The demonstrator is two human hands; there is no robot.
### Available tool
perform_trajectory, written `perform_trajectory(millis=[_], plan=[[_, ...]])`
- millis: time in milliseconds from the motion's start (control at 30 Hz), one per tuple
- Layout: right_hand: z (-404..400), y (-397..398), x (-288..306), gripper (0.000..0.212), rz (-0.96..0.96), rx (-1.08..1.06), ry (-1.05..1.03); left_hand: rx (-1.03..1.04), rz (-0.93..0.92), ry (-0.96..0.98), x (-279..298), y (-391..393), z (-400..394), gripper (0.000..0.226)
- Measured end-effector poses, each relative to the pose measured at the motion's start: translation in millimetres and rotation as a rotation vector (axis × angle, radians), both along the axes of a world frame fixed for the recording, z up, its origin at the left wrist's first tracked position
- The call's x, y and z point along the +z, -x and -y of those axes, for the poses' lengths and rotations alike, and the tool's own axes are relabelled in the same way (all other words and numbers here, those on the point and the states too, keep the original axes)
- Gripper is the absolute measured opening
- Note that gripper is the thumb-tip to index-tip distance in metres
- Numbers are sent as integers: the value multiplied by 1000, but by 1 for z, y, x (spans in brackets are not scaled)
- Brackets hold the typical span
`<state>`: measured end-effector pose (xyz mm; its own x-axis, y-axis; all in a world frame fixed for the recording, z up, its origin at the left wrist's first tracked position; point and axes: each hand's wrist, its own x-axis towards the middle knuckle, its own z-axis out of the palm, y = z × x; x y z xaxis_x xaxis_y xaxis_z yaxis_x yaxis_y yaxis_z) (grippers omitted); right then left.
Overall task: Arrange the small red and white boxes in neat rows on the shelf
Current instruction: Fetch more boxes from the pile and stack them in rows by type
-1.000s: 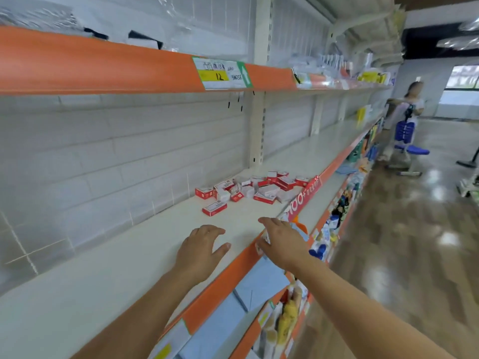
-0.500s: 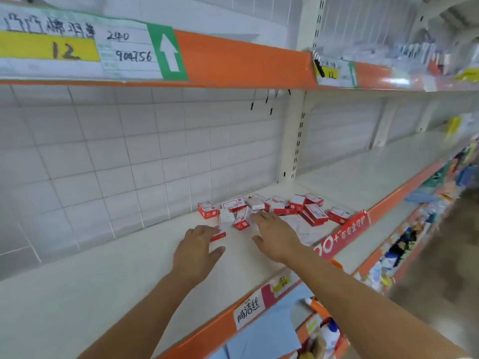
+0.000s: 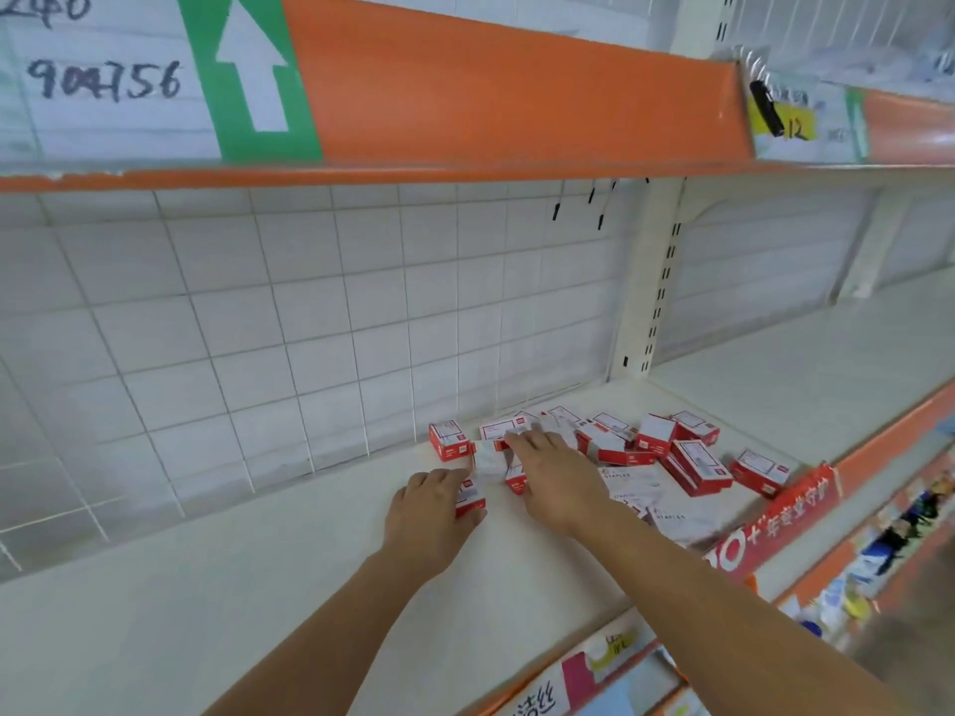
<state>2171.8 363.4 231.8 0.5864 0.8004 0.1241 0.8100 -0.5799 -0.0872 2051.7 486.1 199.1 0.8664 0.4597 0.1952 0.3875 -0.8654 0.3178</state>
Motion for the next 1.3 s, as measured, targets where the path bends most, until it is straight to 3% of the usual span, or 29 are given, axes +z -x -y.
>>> perform_trajectory(millis=[133, 267, 433, 667, 1000, 1300], plan=[[0, 3, -3, 60, 38, -54, -52, 5, 27, 9, -4, -2, -3, 49], [7, 12, -11, 63, -68, -103, -94, 9, 16, -3, -5, 0, -7, 47], [11, 22, -15, 63, -187, -7, -104, -7, 9, 3, -4, 9, -9, 43], [1, 41, -12, 55, -142, 97, -100, 54, 21, 5, 1, 42, -13, 41], [-32, 116, -16, 48, -209, 462, -214, 398, 79, -24, 17, 149, 3, 41], [-58, 230, -11, 47, -273, 784, -240, 744, 72, -32, 23, 289, 38, 41]])
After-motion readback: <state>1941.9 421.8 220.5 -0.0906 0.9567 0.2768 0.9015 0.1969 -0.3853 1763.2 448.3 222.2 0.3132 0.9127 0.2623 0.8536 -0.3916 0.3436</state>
